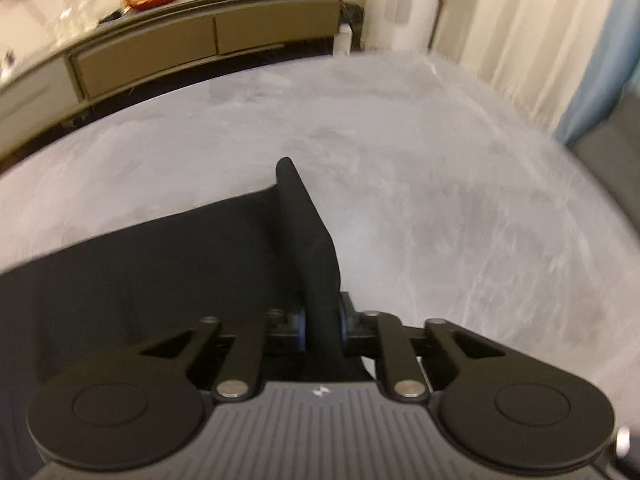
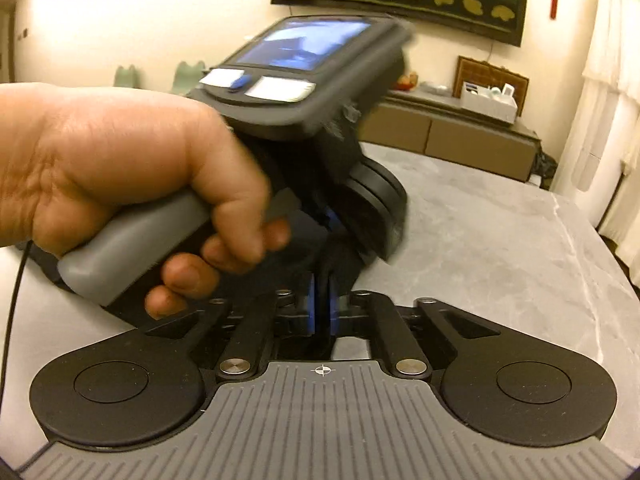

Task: Fold clothes

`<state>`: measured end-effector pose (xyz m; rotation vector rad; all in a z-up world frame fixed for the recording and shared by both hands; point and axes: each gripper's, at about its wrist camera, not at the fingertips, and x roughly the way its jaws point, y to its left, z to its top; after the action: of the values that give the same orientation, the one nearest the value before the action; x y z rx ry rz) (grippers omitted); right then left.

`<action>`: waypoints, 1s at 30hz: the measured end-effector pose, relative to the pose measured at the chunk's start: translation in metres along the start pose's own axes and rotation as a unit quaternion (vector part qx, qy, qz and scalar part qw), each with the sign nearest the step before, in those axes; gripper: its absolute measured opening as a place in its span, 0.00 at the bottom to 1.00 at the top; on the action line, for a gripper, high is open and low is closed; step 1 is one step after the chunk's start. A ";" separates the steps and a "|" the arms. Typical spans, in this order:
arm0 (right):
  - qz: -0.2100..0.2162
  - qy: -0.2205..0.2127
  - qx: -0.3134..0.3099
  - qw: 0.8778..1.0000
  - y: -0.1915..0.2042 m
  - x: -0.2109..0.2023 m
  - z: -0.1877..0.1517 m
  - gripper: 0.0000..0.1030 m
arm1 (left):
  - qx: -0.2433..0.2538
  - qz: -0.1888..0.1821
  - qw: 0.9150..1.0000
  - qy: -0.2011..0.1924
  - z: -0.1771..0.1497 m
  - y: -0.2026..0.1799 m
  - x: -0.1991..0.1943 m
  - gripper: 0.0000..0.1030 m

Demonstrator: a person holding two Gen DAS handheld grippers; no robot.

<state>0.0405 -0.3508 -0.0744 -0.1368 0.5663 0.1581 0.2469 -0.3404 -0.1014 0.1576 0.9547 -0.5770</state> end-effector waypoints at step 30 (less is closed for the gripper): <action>0.106 0.059 -0.085 0.989 0.150 0.063 0.012 0.57 | -0.210 0.007 0.974 -0.088 -0.136 0.239 -0.098 0.51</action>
<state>0.0714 -0.1952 -0.1110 -0.2523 0.6842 0.4080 0.2319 -0.0499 -0.1300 -0.2611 0.8812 -0.3577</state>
